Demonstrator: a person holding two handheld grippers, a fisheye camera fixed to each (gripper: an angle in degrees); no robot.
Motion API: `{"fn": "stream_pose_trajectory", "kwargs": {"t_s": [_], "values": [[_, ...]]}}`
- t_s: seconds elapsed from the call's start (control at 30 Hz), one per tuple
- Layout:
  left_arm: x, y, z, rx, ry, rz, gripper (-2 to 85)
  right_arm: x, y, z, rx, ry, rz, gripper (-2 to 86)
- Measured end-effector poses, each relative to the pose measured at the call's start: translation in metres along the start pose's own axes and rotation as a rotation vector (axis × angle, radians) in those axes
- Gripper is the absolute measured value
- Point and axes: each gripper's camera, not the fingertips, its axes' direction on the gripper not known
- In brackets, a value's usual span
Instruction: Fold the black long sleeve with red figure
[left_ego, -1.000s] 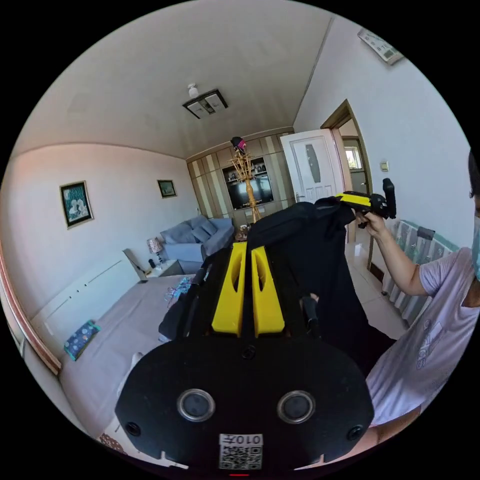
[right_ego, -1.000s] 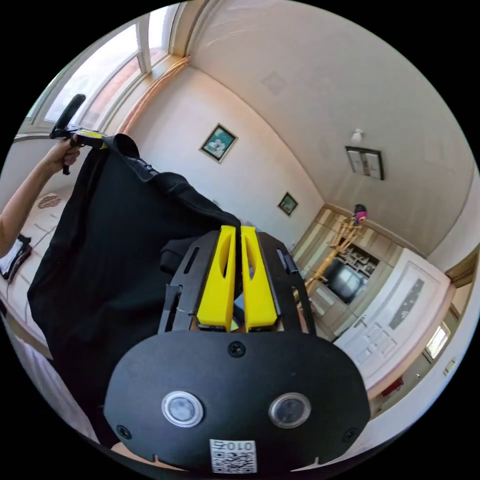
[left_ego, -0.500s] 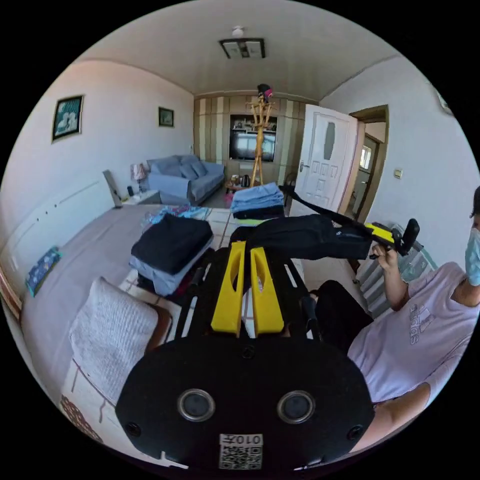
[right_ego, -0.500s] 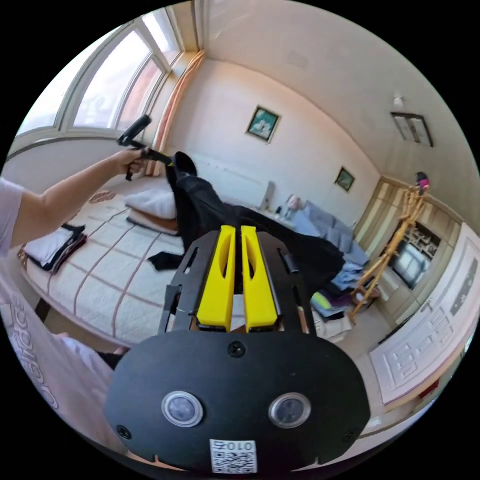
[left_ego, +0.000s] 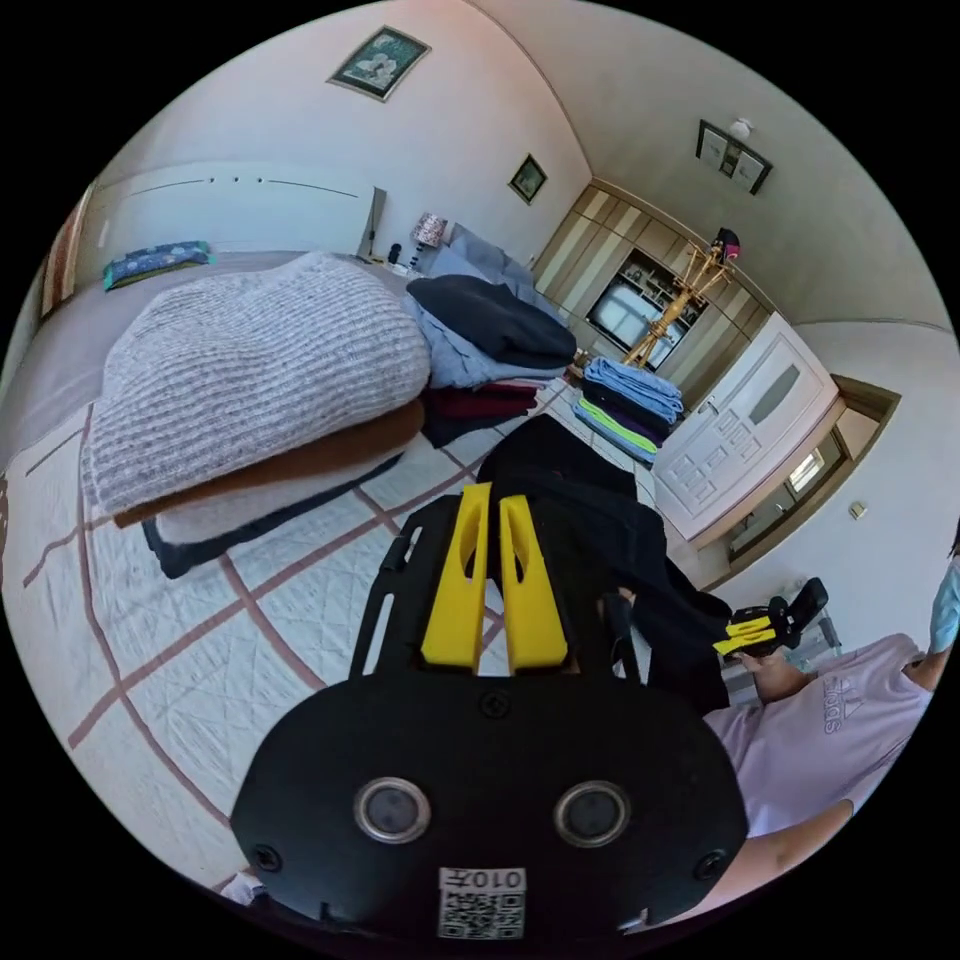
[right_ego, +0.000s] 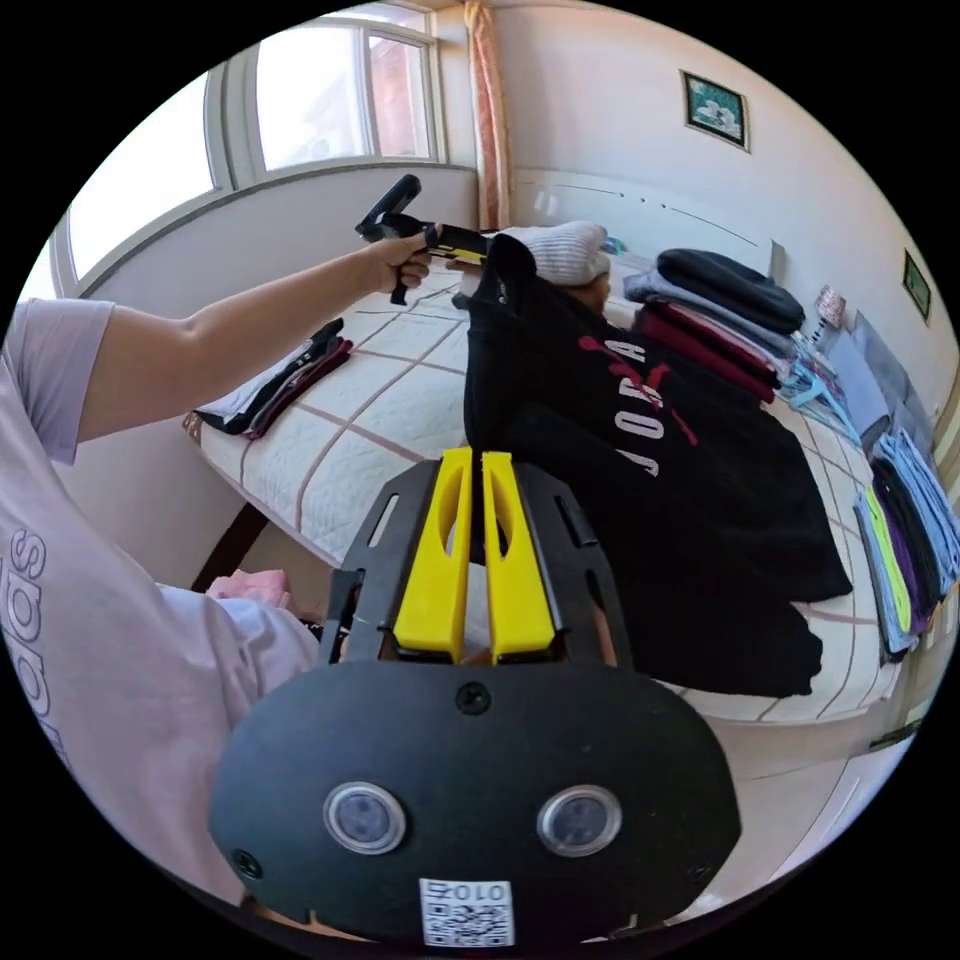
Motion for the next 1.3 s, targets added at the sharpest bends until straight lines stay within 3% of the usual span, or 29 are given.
{"fn": "stream_pose_trajectory", "kwargs": {"t_s": [0.07,0.2,0.27,0.4,0.57,0.77,0.83,0.9,0.97,1.07,1.13,1.2,1.3], "values": [[-0.010,0.014,-0.004,-0.014,-0.014,-0.008,0.2,-0.007,-0.007,0.009,-0.012,-0.061,-0.034,4.0],[-0.041,0.067,0.011,-0.222,-0.107,-0.135,2.3,-0.009,-0.002,0.031,-0.086,-0.126,-0.048,5.8],[-0.041,0.094,0.002,-0.215,-0.154,-0.149,3.7,0.000,-0.002,0.019,-0.106,-0.247,-0.064,10.7],[0.017,0.154,-0.035,-0.183,-0.220,-0.066,6.4,0.037,0.008,-0.031,-0.008,-0.254,-0.056,11.8],[0.104,0.246,-0.041,-0.207,-0.155,-0.056,9.2,0.148,0.057,-0.093,0.078,-0.052,0.317,11.6],[0.245,0.344,-0.028,-0.192,-0.173,0.301,11.3,0.121,0.037,-0.118,0.162,-0.088,0.120,15.0],[0.285,0.366,-0.015,-0.207,-0.136,0.405,12.3,0.100,0.028,-0.105,0.111,-0.092,0.024,15.8],[0.302,0.375,0.001,-0.271,-0.219,0.466,12.9,0.090,0.024,-0.092,0.039,0.002,-0.001,16.1],[0.314,0.379,0.010,-0.287,-0.283,0.525,13.4,0.104,0.022,-0.091,0.011,0.062,0.055,16.3],[0.324,0.375,0.013,-0.235,-0.192,0.579,13.1,0.142,0.017,-0.098,-0.074,0.195,0.153,16.9],[0.329,0.375,0.032,-0.302,-0.147,0.592,12.0,0.166,0.017,-0.103,-0.116,0.263,0.224,17.5],[0.335,0.378,0.046,-0.377,-0.113,0.588,9.8,0.192,0.024,-0.107,-0.161,0.244,0.332,17.8],[0.364,0.386,0.025,-0.301,-0.053,0.610,6.5,0.212,0.052,-0.118,-0.188,0.227,0.533,18.0]]}}
